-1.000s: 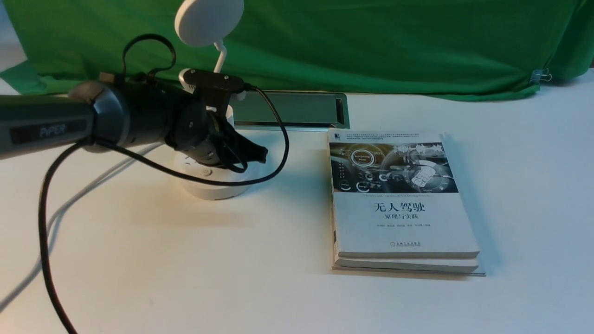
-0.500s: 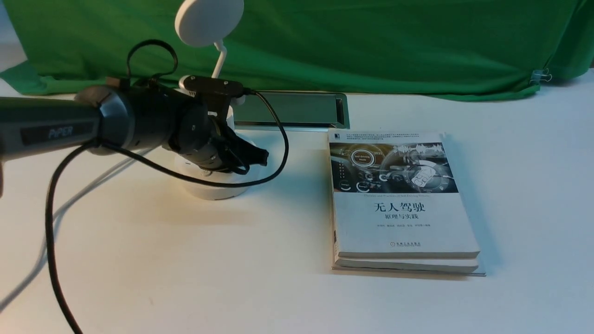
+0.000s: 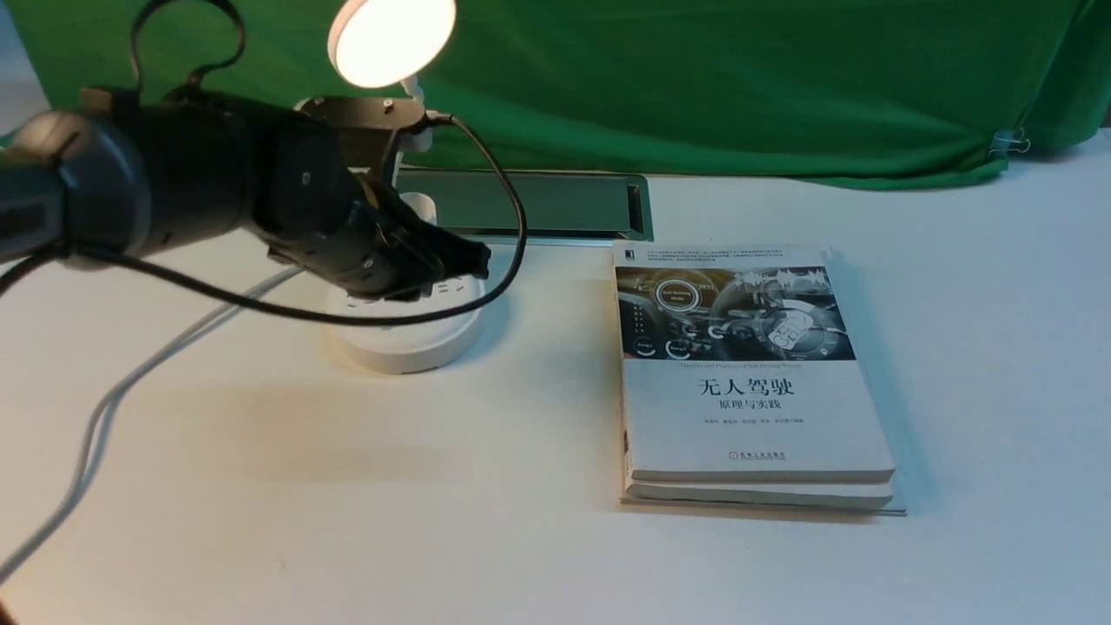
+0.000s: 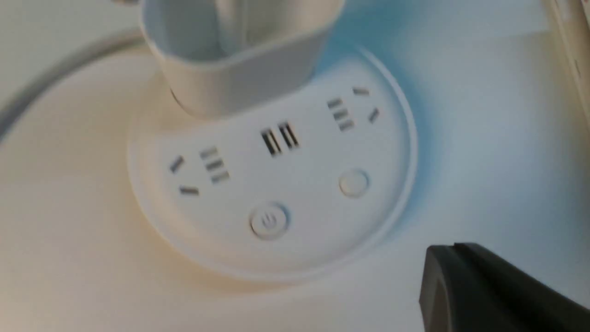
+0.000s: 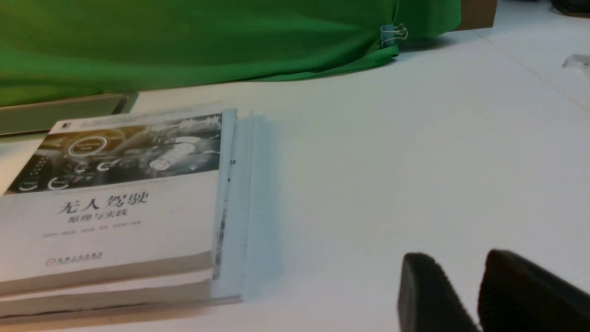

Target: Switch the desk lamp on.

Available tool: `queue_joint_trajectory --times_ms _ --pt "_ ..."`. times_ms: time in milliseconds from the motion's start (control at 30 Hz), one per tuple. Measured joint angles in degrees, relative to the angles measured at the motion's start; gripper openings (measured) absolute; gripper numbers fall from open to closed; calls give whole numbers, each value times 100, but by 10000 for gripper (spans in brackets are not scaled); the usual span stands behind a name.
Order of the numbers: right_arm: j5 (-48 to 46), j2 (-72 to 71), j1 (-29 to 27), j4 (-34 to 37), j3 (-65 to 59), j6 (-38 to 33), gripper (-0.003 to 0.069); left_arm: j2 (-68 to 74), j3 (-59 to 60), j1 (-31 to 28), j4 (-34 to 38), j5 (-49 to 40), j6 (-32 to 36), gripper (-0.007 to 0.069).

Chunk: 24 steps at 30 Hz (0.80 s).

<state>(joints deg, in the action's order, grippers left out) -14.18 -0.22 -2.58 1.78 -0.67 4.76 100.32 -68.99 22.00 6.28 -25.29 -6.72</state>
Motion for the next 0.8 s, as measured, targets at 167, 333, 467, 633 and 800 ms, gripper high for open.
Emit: queue_joint_trajectory --times_ms 167,333,467,633,800 --pt "-2 0 0 0 0 0 238 -1338 1632 120 946 1185 672 1" --pt "-2 0 0 0 0 0 238 -3280 3018 229 1124 2003 1144 1" --pt "-2 0 0 0 0 0 238 -4714 3691 229 1076 2146 1249 1" --pt "-2 0 0 0 0 0 238 -6490 4482 229 806 2255 1374 1" --pt "-2 0 0 0 0 0 238 -7666 5242 229 612 2383 1413 1"
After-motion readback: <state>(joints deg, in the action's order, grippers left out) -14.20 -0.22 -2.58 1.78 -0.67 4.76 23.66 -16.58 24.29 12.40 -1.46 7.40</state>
